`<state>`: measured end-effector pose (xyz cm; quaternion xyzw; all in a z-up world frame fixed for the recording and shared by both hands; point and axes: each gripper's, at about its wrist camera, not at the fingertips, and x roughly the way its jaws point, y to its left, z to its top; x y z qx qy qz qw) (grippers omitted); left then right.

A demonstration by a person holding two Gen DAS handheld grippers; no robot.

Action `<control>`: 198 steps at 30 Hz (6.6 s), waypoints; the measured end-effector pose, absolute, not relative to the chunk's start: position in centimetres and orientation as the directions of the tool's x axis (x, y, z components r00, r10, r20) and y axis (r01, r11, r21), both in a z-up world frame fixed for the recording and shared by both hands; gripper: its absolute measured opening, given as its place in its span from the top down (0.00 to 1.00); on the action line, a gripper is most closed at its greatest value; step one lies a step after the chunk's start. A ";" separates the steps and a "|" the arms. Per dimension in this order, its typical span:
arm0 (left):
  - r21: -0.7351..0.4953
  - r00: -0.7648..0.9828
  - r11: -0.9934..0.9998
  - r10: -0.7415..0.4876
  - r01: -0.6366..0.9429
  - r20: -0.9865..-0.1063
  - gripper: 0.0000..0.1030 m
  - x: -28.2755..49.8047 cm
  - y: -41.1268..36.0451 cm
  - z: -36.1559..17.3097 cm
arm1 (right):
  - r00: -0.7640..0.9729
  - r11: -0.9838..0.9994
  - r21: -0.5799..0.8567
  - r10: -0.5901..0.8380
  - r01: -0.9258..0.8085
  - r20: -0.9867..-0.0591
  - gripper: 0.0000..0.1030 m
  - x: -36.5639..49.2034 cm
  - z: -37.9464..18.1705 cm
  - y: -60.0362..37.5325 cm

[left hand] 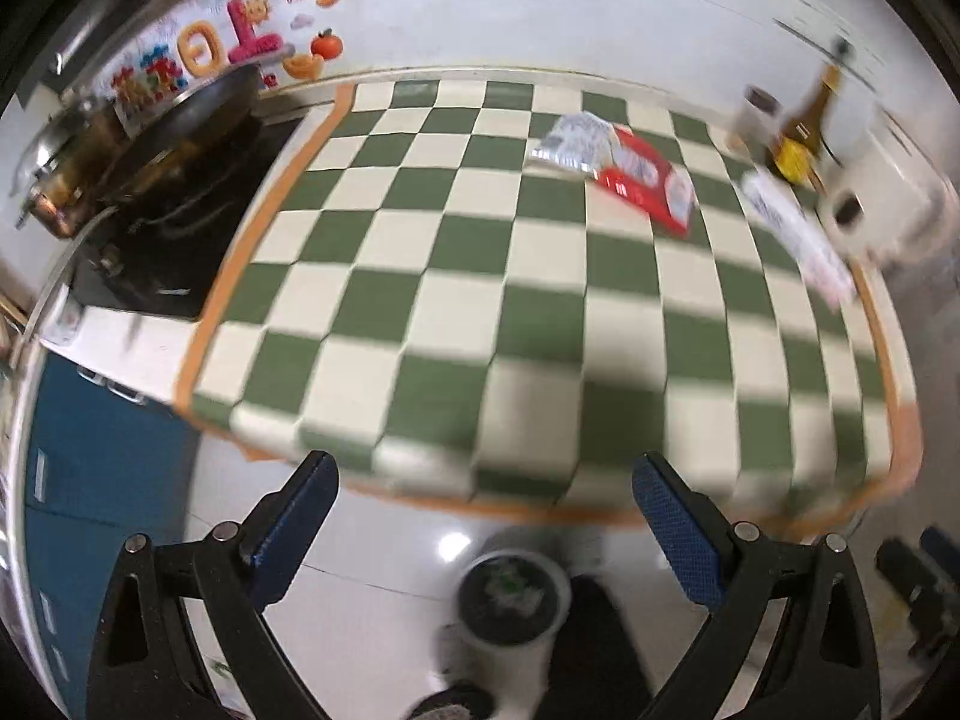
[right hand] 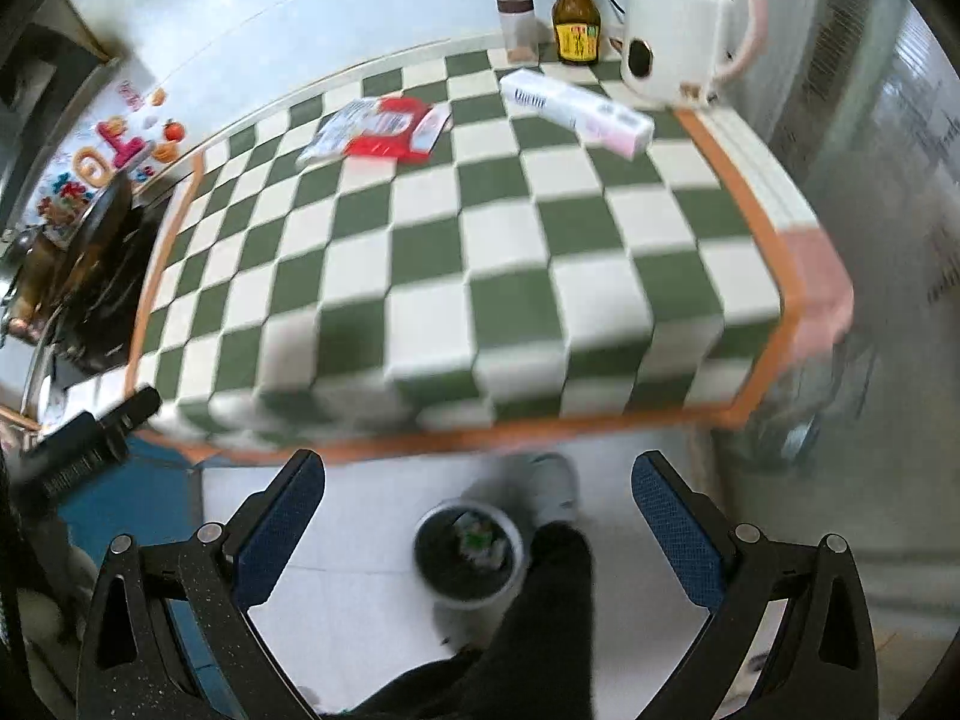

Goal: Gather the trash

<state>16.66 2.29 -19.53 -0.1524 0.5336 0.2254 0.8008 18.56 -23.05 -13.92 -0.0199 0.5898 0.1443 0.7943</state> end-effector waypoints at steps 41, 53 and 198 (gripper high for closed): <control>-0.003 0.212 0.646 0.246 -0.763 -0.946 0.90 48.1 10.8 -28.7 | 0.130 0.817 0.129 0.242 -0.562 -0.961 0.51 61.4 -30.5 -4.2; 0.155 0.265 0.687 0.464 -0.710 -0.845 0.96 47.7 8.5 -21.5 | 0.139 0.858 0.168 0.265 -0.485 -0.954 0.52 60.2 -29.4 -6.6; -0.384 0.506 0.864 -0.184 -0.326 -0.843 0.00 -19.1 -9.4 -6.8 | 0.080 0.775 0.423 0.514 -0.469 -0.854 0.00 -13.7 -1.7 -29.9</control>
